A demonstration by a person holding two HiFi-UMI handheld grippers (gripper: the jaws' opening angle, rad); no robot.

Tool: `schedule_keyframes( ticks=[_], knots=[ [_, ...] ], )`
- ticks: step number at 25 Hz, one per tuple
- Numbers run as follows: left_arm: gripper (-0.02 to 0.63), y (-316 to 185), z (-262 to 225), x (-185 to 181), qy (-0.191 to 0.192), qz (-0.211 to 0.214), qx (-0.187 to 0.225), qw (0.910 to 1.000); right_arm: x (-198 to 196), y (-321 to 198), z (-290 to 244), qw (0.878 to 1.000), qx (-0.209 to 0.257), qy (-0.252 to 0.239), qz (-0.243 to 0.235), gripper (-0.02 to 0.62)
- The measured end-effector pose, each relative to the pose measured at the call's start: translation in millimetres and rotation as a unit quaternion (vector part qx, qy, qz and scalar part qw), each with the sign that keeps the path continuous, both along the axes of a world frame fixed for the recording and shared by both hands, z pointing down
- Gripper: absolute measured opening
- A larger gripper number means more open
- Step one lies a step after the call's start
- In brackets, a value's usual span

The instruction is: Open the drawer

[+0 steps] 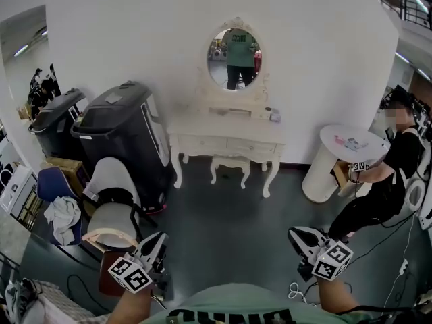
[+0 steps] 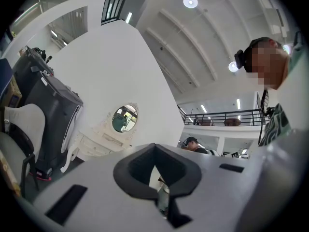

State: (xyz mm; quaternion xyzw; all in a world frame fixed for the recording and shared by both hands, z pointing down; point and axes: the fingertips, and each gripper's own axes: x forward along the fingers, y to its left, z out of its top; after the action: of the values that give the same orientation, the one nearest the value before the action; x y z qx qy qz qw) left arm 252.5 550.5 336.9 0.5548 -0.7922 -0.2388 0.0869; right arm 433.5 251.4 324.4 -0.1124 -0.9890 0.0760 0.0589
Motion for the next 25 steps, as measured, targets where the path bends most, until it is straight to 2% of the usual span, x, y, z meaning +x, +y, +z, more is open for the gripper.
schedule_keyframes(
  ticks=[7, 14, 19, 25],
  knots=[
    [-0.003, 57, -3, -45, -0.014, 0.0, -0.006, 0.9999, -52, 51, -9, 1.0, -0.006, -0.01, 0.002, 0.012],
    [-0.003, 76, 8, -72, -0.015, 0.021, -0.021, 0.9994, -80, 78, -10, 1.0, -0.012, -0.023, 0.008, 0.012],
    [-0.003, 66, 11, -82, -0.004, 0.02, -0.024, 0.9995, -88, 64, -2, 1.0, -0.023, -0.014, 0.016, 0.012],
    [-0.003, 21, 2, -92, -0.022, 0.012, -0.035, 0.9991, -109, 15, 3, 0.999, -0.035, -0.033, 0.003, 0.012]
  ],
)
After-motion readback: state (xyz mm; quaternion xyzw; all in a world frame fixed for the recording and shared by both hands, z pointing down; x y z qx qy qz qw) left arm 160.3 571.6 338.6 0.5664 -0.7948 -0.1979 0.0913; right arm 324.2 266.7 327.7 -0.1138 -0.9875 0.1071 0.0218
